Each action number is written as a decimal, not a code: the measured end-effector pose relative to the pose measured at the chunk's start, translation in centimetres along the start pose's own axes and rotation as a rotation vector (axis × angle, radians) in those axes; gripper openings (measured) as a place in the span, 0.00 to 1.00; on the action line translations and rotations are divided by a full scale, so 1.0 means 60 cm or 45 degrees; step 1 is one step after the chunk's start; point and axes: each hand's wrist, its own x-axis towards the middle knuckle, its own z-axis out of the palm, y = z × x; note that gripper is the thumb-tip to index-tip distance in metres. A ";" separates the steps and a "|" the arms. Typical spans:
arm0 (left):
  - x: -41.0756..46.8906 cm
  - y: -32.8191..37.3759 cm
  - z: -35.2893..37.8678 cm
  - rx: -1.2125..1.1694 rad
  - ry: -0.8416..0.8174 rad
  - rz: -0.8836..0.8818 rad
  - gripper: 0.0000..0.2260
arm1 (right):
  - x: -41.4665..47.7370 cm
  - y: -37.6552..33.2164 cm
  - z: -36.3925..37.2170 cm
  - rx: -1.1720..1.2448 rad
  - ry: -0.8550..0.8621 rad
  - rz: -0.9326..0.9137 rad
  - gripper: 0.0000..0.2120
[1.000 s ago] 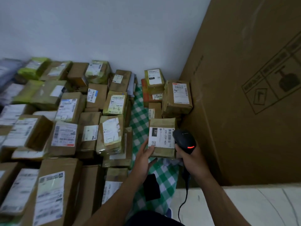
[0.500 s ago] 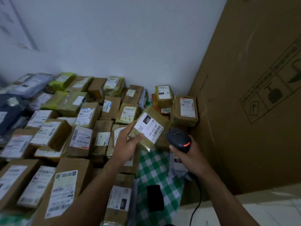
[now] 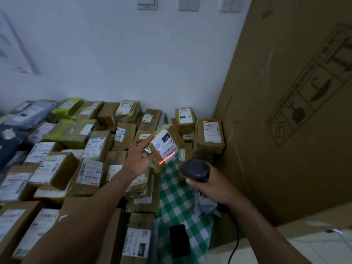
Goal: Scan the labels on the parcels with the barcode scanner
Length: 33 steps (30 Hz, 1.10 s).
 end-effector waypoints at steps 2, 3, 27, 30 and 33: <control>0.001 -0.001 -0.001 0.054 0.010 0.021 0.30 | 0.000 0.000 -0.001 -0.003 -0.009 0.016 0.43; 0.001 0.000 -0.002 0.067 0.008 0.025 0.30 | 0.000 -0.001 -0.001 -0.005 -0.009 0.022 0.43; 0.043 -0.005 -0.013 -0.598 0.113 -0.087 0.14 | 0.064 -0.041 -0.001 -0.018 0.117 0.016 0.29; 0.086 0.002 -0.024 -0.783 0.194 -0.231 0.10 | 0.118 -0.068 0.005 -0.041 0.157 -0.008 0.31; 0.149 -0.006 -0.030 -0.719 0.237 -0.290 0.10 | 0.179 -0.090 0.006 -0.089 0.160 -0.010 0.32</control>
